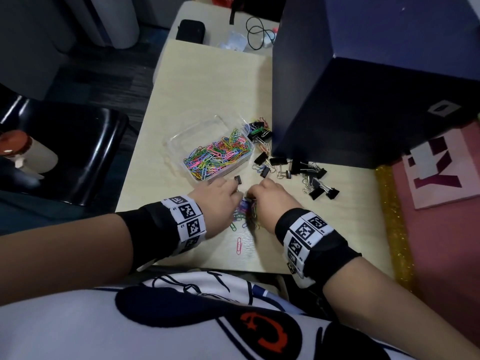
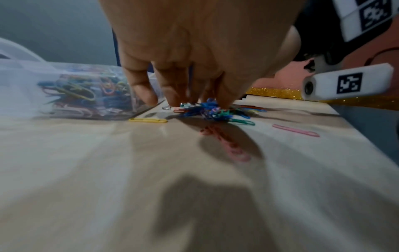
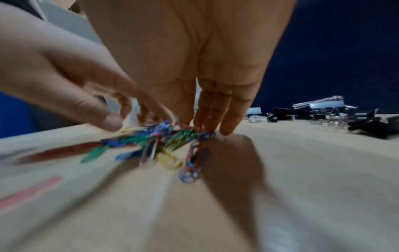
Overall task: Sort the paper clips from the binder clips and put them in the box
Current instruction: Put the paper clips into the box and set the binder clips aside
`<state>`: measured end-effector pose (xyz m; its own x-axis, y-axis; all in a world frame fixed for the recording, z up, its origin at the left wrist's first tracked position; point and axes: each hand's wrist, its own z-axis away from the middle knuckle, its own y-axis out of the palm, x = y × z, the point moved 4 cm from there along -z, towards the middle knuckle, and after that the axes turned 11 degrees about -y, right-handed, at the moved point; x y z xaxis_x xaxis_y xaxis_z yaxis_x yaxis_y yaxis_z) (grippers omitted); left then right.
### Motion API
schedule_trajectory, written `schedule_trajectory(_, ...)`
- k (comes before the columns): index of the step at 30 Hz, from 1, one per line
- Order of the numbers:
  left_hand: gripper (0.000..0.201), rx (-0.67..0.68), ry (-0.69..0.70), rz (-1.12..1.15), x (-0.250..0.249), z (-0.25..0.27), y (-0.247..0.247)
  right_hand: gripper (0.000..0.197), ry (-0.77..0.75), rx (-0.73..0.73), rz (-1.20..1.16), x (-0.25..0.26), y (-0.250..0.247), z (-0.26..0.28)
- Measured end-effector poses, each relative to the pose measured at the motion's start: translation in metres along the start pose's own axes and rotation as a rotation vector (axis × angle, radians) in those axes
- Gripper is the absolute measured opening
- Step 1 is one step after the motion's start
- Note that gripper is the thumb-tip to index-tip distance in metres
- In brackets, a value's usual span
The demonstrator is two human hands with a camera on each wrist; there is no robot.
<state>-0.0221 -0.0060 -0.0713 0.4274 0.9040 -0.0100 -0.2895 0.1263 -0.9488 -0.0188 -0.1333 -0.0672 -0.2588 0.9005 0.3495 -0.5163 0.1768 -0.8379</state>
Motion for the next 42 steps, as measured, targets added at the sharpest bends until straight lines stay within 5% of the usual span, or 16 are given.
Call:
schedule_trajectory(3,0.048,0.026,0.08,0.023,0.002,0.006,0.003,0.036,0.082,-0.039,-0.055,-0.006,-0.005,0.003)
schedule_trajectory(6,0.064,0.063,0.118,0.006,0.008,0.008,0.005,0.071,0.274,0.101,-0.045,-0.014,-0.004,0.013)
schedule_trajectory(9,0.086,0.169,0.083,-0.028,0.013,0.008,0.01,0.09,0.287,0.181,-0.044,-0.005,0.006,0.019)
schedule_trajectory(19,0.032,0.194,-0.045,0.078,0.011,-0.008,-0.001,0.032,0.082,-0.097,-0.16,0.014,0.01,-0.004)
schedule_trajectory(29,0.026,0.056,-0.036,0.219,0.017,-0.009,-0.023,0.022,0.15,-0.157,-0.139,-0.005,-0.023,-0.011)
schedule_trajectory(34,0.027,-0.049,-0.115,0.337,0.04,-0.009,-0.048,0.015,0.157,-0.308,-0.247,-0.002,-0.053,-0.023)
schedule_trajectory(39,0.031,-0.128,-0.252,0.378,0.072,-0.013,-0.066,0.024,0.057,-0.455,-0.377,0.023,-0.07,-0.046)
schedule_trajectory(42,0.039,-0.094,-0.29,0.351,0.08,-0.013,-0.064,0.04,0.043,-0.358,-0.338,0.031,-0.07,-0.053)
